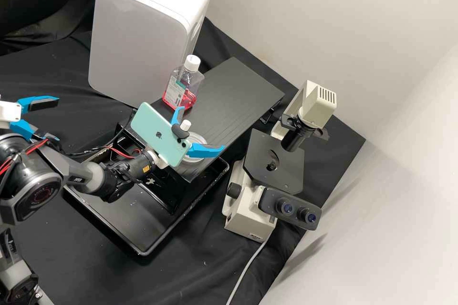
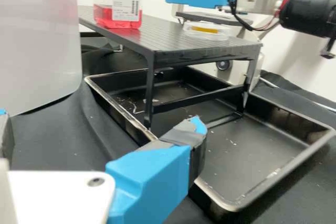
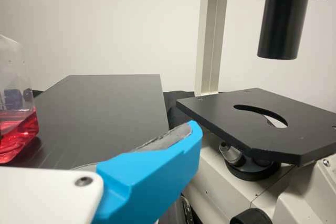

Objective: Remove the lid from the petri dish

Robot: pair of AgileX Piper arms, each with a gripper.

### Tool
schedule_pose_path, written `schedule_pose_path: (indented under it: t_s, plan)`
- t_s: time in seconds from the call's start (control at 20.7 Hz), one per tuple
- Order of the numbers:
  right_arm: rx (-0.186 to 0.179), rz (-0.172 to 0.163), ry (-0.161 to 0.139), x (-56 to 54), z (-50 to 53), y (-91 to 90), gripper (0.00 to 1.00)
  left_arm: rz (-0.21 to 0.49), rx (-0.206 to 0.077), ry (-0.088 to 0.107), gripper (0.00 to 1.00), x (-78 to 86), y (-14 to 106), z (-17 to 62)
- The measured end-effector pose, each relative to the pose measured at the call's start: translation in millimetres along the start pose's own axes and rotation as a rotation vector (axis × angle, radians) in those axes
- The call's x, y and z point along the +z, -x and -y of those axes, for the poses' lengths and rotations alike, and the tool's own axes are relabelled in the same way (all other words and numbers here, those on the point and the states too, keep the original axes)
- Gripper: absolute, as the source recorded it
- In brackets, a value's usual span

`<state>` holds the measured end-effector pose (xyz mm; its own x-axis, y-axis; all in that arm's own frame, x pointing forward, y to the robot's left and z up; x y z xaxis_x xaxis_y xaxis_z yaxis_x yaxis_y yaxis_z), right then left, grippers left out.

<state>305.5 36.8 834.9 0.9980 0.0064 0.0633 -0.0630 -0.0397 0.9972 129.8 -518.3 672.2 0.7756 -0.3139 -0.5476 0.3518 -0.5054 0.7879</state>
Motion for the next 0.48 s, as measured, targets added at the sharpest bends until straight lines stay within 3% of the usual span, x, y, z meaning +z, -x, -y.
schedule_pose_path:
  t_s: [0.48]
  plan:
    - [-0.004, 0.005, 0.0, 2.0, 1.7, 2.5, 1.0, -0.01, 0.002, 0.006, 1.0, -0.3, 0.3, 0.1]
